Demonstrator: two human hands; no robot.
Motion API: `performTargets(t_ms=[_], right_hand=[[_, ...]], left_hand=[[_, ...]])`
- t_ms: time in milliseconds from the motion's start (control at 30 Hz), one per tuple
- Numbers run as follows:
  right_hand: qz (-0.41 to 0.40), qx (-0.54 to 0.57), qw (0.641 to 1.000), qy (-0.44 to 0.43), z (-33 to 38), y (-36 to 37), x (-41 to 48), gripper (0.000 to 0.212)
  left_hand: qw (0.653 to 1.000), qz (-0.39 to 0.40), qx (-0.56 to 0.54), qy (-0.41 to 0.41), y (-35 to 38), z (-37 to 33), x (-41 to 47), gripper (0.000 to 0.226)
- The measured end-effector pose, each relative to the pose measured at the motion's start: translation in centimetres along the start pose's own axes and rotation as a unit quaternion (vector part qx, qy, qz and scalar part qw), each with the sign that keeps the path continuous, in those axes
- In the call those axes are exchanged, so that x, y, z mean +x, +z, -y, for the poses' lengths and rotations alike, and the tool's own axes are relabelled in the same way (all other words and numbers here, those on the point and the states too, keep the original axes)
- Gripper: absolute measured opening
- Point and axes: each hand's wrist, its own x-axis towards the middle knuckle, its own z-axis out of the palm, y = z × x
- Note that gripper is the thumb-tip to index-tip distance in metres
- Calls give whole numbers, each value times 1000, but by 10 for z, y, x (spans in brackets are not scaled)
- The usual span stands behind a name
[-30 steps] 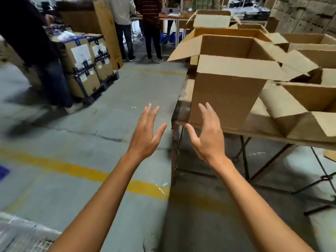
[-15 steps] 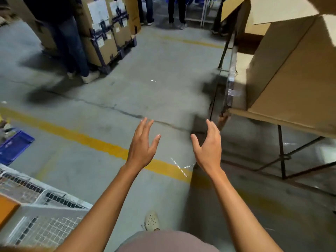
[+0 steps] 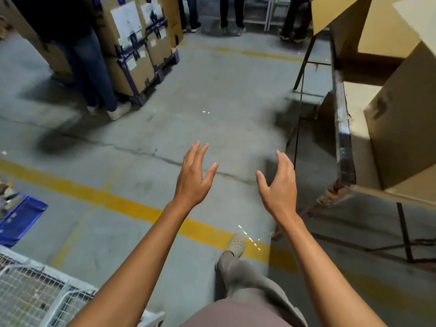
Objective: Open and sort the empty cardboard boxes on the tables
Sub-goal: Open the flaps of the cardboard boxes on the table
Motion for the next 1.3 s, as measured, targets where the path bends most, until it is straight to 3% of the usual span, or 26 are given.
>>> performTargets(t_ms=[333, 800, 1100, 1300], right_hand=[[-86, 55, 995, -12, 23, 24, 208, 70], [-253, -13, 967, 1, 22, -27, 463, 70], [-348, -45, 930, 106, -1, -39, 617, 69], [-395, -77, 901, 162, -27, -61, 687, 66]], left_hand=[[995, -9, 3, 99, 3, -13, 243, 56], [949, 46, -34, 309, 77, -100, 560, 62], [911, 105, -78, 391, 144, -139, 758, 56], [894, 158, -126, 400, 189, -187, 859, 60]])
